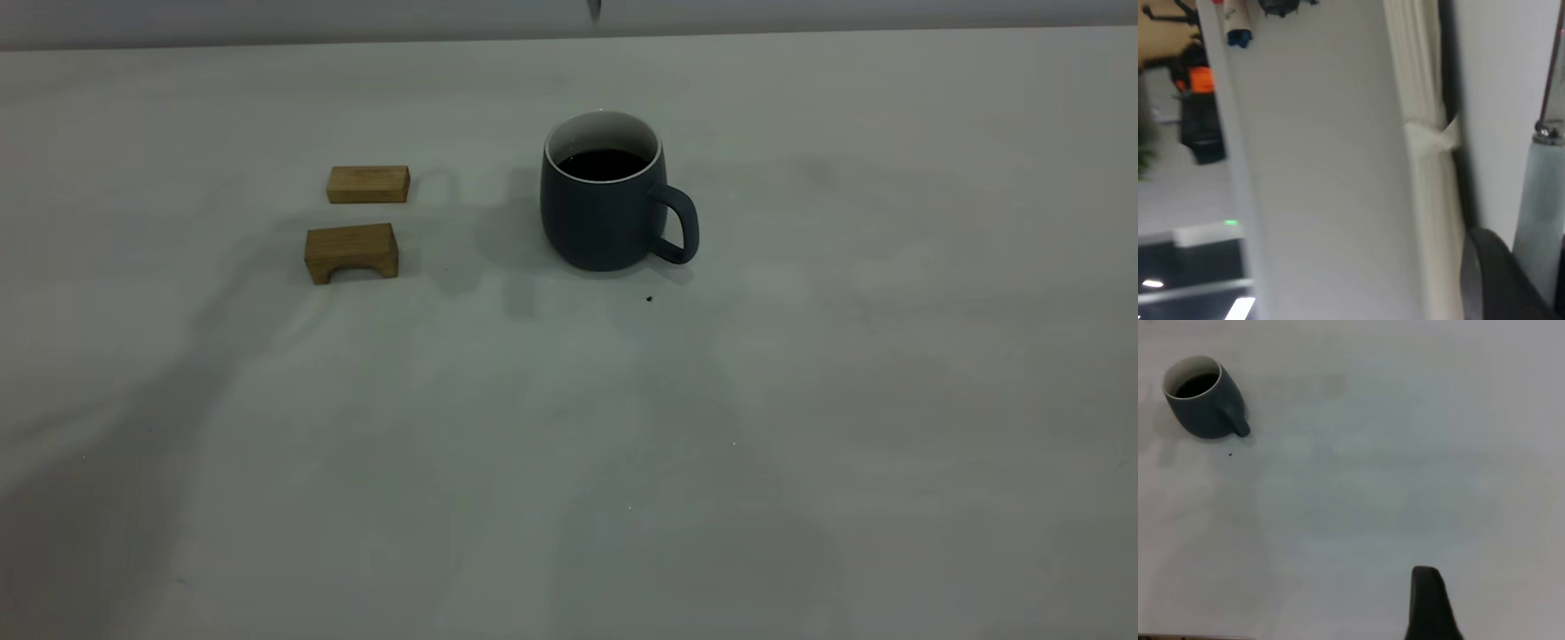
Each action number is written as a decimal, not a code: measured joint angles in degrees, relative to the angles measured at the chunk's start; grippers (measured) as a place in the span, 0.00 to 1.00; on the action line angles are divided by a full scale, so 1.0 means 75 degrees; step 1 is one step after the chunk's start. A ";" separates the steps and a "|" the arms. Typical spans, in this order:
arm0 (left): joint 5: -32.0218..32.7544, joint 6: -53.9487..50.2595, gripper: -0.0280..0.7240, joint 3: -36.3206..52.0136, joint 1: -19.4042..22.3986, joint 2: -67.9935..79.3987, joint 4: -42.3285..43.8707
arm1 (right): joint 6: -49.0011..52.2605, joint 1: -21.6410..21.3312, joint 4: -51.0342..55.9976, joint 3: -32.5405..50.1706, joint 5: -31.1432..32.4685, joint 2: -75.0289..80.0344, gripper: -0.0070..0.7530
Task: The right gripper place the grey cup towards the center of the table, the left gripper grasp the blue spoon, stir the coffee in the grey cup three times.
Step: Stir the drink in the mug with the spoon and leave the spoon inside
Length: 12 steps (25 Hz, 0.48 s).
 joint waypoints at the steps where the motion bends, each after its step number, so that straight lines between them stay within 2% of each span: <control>1: -0.0055 -0.0270 0.25 0.0000 -0.0014 0.0073 -0.0015 | 0.0000 0.0000 0.0000 0.0000 0.0000 0.0000 0.71; 6: -0.0206 -0.1291 0.25 0.0000 -0.0132 0.0420 -0.0337 | 0.0000 0.0000 0.0000 0.0000 0.0000 0.0000 0.71; 12: -0.0887 -0.1321 0.25 0.0000 -0.0132 0.0718 -0.0391 | -0.0008 0.0000 0.0000 0.0000 0.0000 0.0000 0.71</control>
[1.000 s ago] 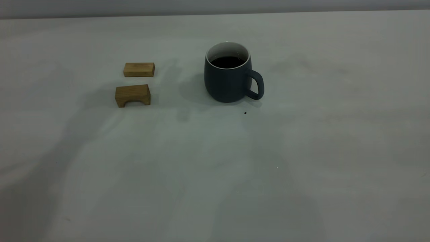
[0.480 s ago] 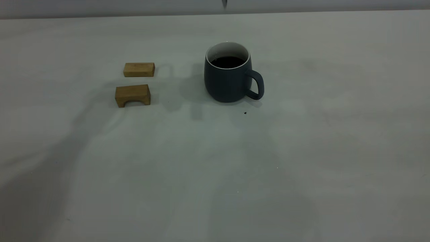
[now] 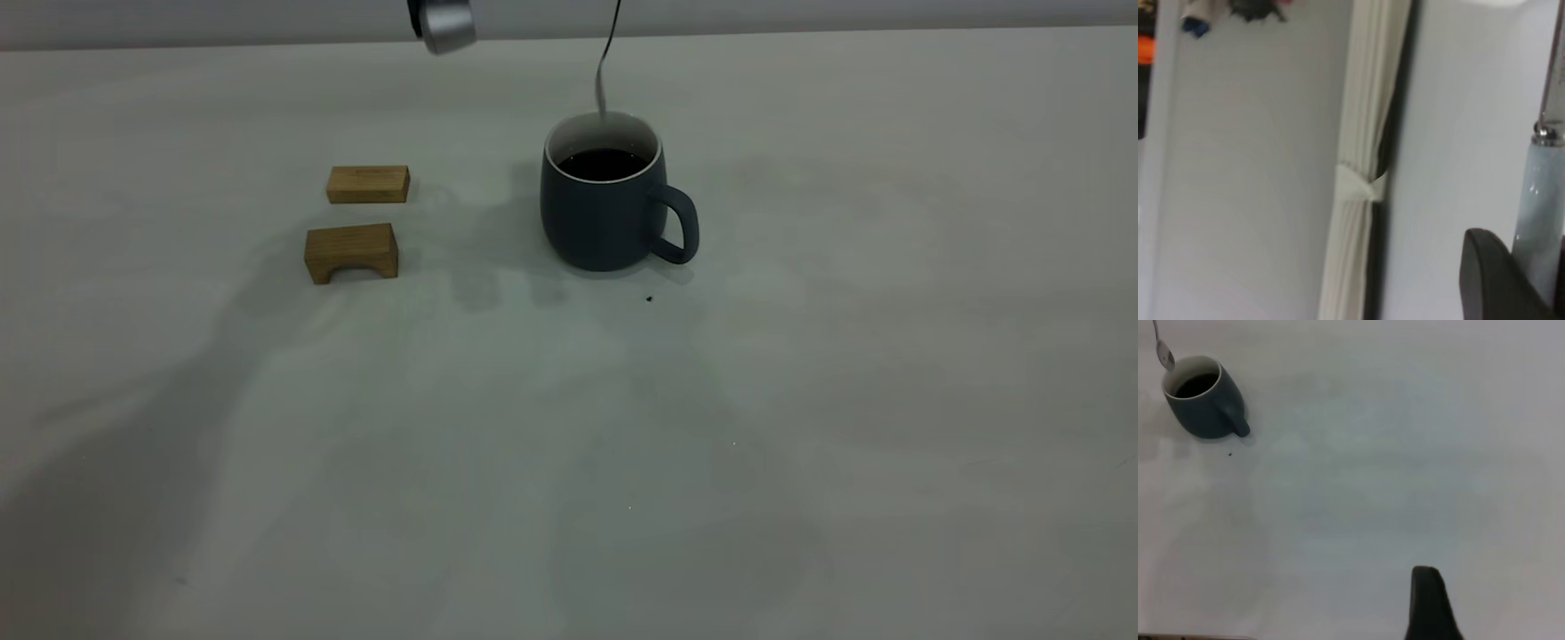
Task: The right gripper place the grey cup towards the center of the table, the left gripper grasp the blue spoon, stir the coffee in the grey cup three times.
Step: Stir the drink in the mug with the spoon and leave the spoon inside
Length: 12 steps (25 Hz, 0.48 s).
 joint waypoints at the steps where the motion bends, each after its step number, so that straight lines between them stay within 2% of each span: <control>1: -0.0124 0.0058 0.25 0.0000 0.0000 0.0052 -0.0007 | 0.0000 0.0000 0.0000 0.0000 0.0000 0.0000 0.71; 5: -0.0501 0.0566 0.25 0.0000 0.0000 0.0198 -0.0180 | 0.0000 0.0000 0.0000 0.0000 0.0000 0.0000 0.71; 12: -0.0588 0.1886 0.25 0.0000 0.0000 0.0686 -0.1083 | 0.0007 0.0000 0.0000 0.0000 0.0000 0.0000 0.71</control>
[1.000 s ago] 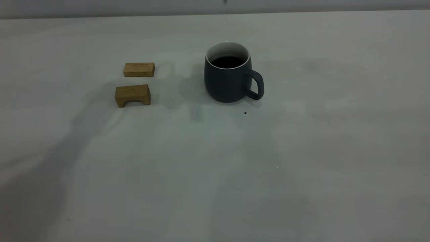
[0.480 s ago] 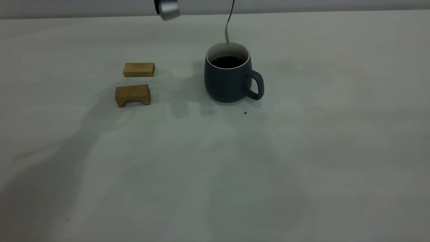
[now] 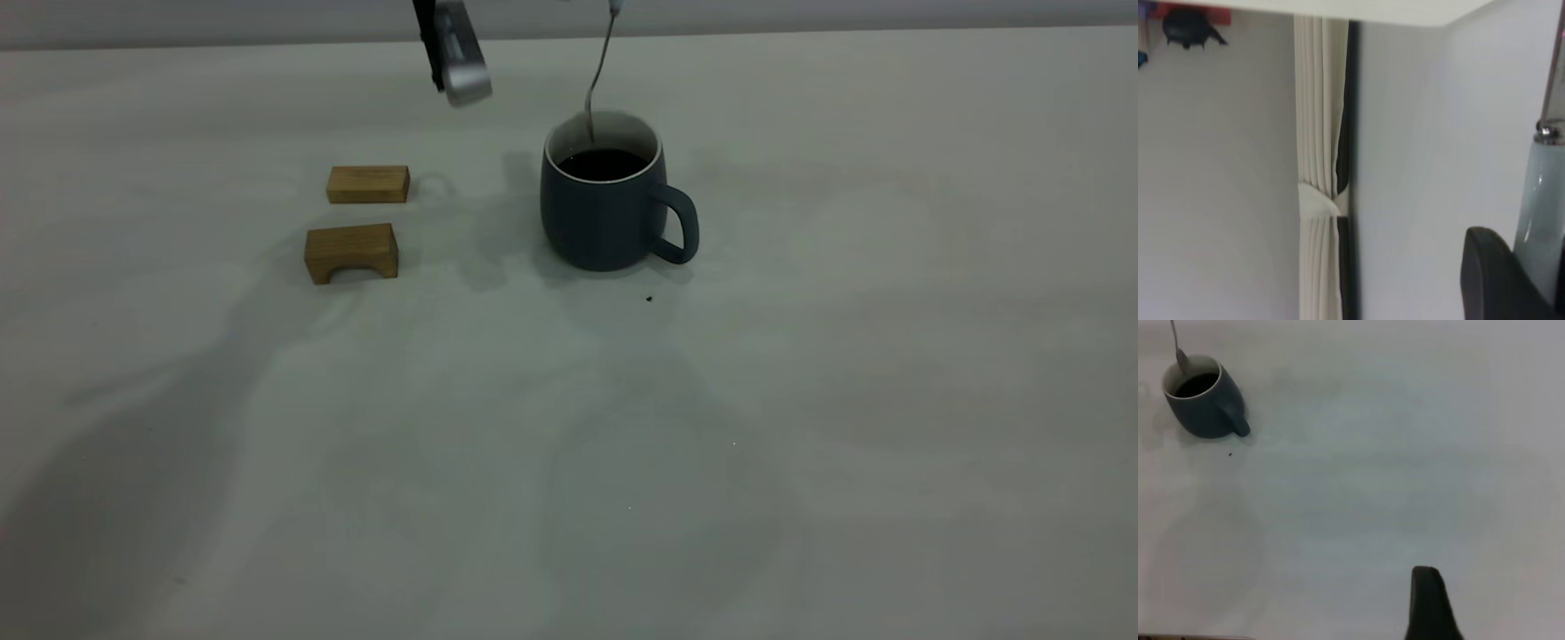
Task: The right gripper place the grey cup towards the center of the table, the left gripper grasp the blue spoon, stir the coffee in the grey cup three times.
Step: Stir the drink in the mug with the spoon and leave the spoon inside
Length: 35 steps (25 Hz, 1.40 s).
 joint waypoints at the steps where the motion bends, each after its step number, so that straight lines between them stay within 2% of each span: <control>1: -0.0011 0.0079 0.25 0.0000 0.0000 0.0065 -0.0019 | 0.0000 0.0000 0.0000 0.0000 0.0000 0.0000 0.71; 13: 0.0344 0.0193 0.25 -0.0302 0.0000 0.0832 -0.0094 | -0.0008 0.0000 0.0000 0.0000 0.0000 0.0000 0.71; 20: -0.0192 0.0185 0.25 -0.0319 0.0000 0.1118 -0.0099 | -0.0008 0.0000 0.0000 0.0000 0.0000 0.0000 0.71; 27: -0.0198 0.0197 0.25 -0.1148 -0.0232 0.1454 -0.0111 | -0.0001 0.0000 0.0000 0.0000 0.0000 0.0000 0.71; 35: 0.0743 0.0197 0.25 -0.1207 -0.0363 0.1496 -0.0016 | -0.0001 0.0000 0.0000 0.0000 0.0000 0.0000 0.71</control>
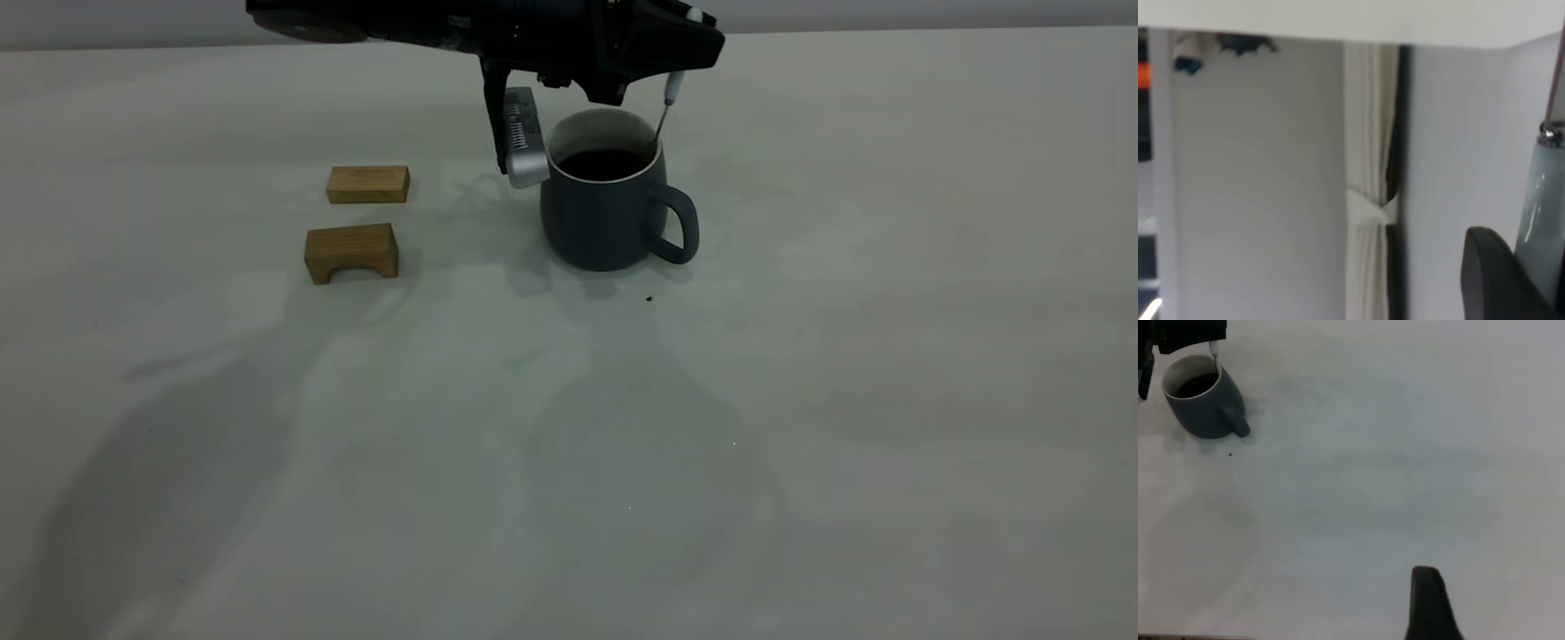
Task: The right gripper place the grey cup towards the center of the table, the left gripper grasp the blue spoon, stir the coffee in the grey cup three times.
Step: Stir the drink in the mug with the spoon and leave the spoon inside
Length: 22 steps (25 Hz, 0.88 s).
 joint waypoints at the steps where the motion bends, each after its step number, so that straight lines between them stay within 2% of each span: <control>1: 0.0138 0.0000 0.25 0.0000 0.0022 0.0009 0.0050 | 0.0000 0.0000 0.0000 0.0000 0.0000 0.0000 0.71; 8: 0.0467 -0.0711 0.25 0.0000 0.0520 0.0009 0.1065 | -0.0007 0.0000 0.0000 0.0000 0.0000 0.0000 0.71; 12: 0.0263 -0.0919 0.25 -0.0006 0.0739 0.0009 0.1028 | -0.0007 0.0000 0.0000 0.0000 0.0000 0.0000 0.71; 17: -0.0087 -0.0269 0.25 -0.0015 0.0638 0.0064 0.0133 | 0.0000 0.0000 0.0000 0.0000 0.0000 0.0000 0.71; 22: -0.0207 0.0227 0.25 -0.0021 0.0338 0.0255 -0.0041 | 0.0000 0.0000 0.0000 0.0000 0.0000 0.0000 0.71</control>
